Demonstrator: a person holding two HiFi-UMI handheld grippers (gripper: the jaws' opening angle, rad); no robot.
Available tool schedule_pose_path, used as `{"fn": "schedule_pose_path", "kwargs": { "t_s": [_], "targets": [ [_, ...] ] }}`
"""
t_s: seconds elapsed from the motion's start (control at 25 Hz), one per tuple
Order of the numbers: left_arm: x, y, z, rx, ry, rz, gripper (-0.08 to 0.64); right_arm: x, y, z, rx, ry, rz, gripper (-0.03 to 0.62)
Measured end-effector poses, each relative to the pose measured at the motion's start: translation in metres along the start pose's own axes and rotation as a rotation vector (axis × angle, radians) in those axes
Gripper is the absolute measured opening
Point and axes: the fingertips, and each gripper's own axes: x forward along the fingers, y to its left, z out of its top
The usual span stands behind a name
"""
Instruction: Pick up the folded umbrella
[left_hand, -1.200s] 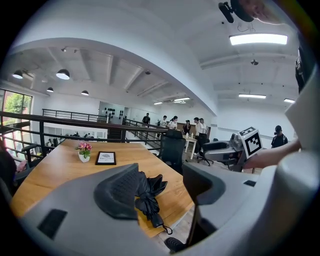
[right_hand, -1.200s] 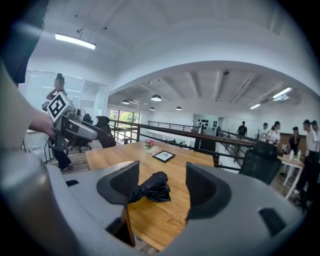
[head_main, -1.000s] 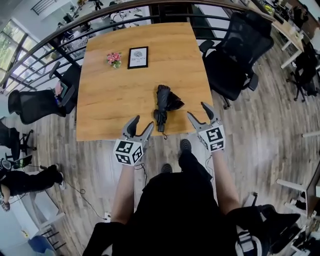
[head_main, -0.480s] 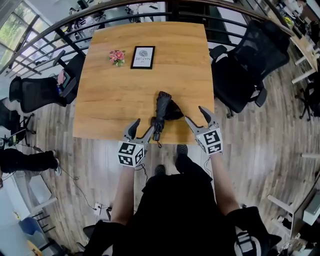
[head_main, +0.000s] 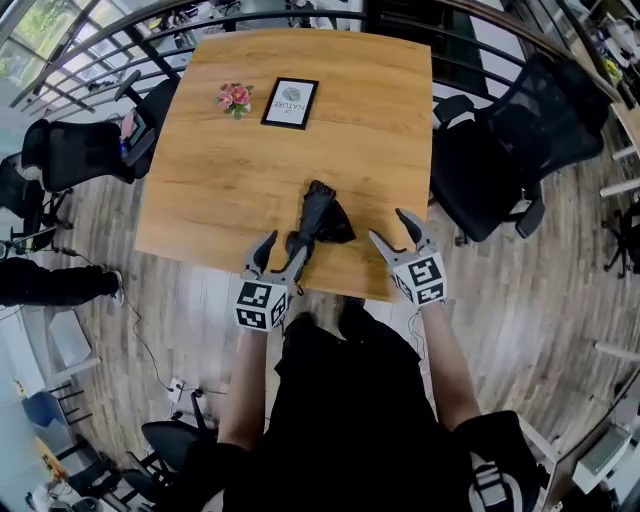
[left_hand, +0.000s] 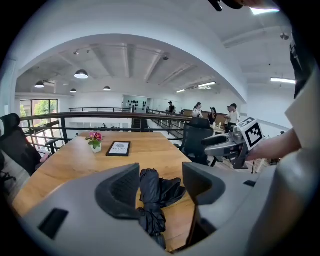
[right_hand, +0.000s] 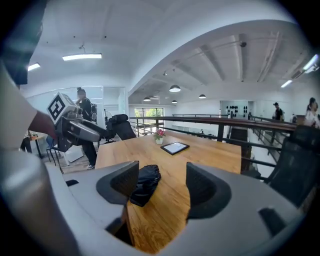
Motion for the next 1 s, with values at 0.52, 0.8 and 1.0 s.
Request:
{"fn": "schedule_pose_path", "kwargs": {
  "t_s": [0.52, 0.8, 1.0],
  "targets": [
    [0.021, -0.005, -0.019, -0.003, 0.085, 0.019, 0.285, 0.008, -0.014, -0.018, 0.049, 0.004, 0.045, 0.293],
    [0.044, -0.004, -0.045, -0.015, 0.127, -0.033, 0.285, 0.012, -0.008, -0.032, 0.045, 0.038, 0.061, 0.3],
    [0.053, 0.003, -0.073, -0.022, 0.189, -0.054, 0.285, 0.02, -0.003, -0.052, 0.07, 0.062, 0.047, 0.304]
  ]
}}
